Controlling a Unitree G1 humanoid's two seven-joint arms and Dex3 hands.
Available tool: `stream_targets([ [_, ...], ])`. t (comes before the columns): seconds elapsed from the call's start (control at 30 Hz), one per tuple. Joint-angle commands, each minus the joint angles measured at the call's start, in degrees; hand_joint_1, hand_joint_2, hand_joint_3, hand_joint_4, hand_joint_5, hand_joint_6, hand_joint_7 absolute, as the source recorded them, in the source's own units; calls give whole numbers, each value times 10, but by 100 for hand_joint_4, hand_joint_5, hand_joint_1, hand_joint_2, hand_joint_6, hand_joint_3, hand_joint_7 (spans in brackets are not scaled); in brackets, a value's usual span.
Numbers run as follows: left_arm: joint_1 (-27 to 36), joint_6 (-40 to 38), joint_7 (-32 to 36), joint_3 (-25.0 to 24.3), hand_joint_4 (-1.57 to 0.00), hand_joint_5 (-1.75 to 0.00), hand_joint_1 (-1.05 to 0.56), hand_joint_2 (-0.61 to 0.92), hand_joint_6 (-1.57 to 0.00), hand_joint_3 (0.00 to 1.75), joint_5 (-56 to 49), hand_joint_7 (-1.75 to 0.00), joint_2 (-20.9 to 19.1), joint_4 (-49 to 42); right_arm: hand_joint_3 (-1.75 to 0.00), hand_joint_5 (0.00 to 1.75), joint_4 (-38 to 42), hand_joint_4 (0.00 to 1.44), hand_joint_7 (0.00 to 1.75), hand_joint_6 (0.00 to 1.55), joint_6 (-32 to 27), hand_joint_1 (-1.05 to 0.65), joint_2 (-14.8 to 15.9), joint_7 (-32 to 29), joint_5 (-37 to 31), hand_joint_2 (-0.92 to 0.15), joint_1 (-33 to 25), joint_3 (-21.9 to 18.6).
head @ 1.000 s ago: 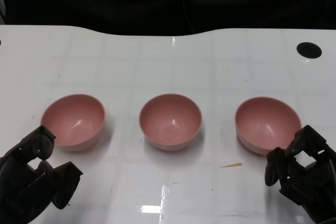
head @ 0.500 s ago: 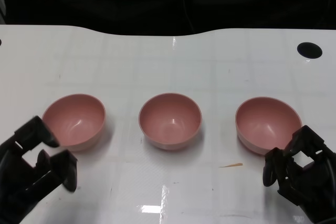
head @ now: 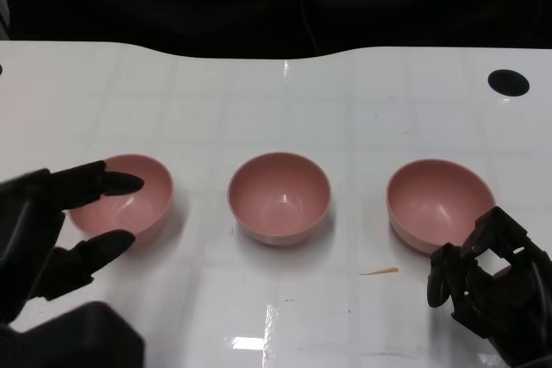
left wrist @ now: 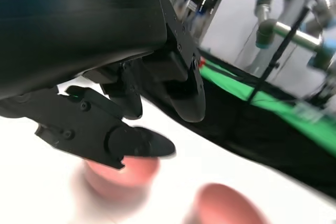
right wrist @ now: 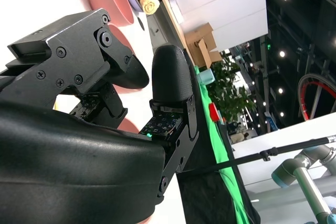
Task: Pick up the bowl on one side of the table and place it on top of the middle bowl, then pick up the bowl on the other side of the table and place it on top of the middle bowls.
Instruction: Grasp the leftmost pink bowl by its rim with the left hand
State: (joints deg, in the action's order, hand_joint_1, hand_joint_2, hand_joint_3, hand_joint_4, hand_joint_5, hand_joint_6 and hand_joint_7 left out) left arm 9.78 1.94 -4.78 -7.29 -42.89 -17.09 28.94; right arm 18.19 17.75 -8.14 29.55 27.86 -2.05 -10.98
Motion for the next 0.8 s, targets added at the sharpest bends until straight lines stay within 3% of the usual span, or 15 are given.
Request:
stream_targets([
  [0.03,-57,-16,-32,28,-81,-6,-82,65,-91,1,-144,0,-66,16,-129,175,7,98,163,74,7,-4,2,4,3,-51,2,-3],
  [0.33,-131,-5,-35,83,-59,0,-91,75,-71,3,-159,0,-111,-130,-112,175,2,98,160,74,15,-8,-8,-1,-1,-58,-3,0],
  [0.5,-170,21,5,116,-53,0,-100,84,-66,3,-148,0,-124,-234,-118,175,-11,98,164,73,10,-4,-10,-6,-4,-56,-10,7],
  [0.8,-198,18,4,158,-48,-1,-102,89,-60,1,-107,-1,-117,-306,-120,175,-23,98,166,72,3,-3,-10,-16,-2,-54,-17,15],
])
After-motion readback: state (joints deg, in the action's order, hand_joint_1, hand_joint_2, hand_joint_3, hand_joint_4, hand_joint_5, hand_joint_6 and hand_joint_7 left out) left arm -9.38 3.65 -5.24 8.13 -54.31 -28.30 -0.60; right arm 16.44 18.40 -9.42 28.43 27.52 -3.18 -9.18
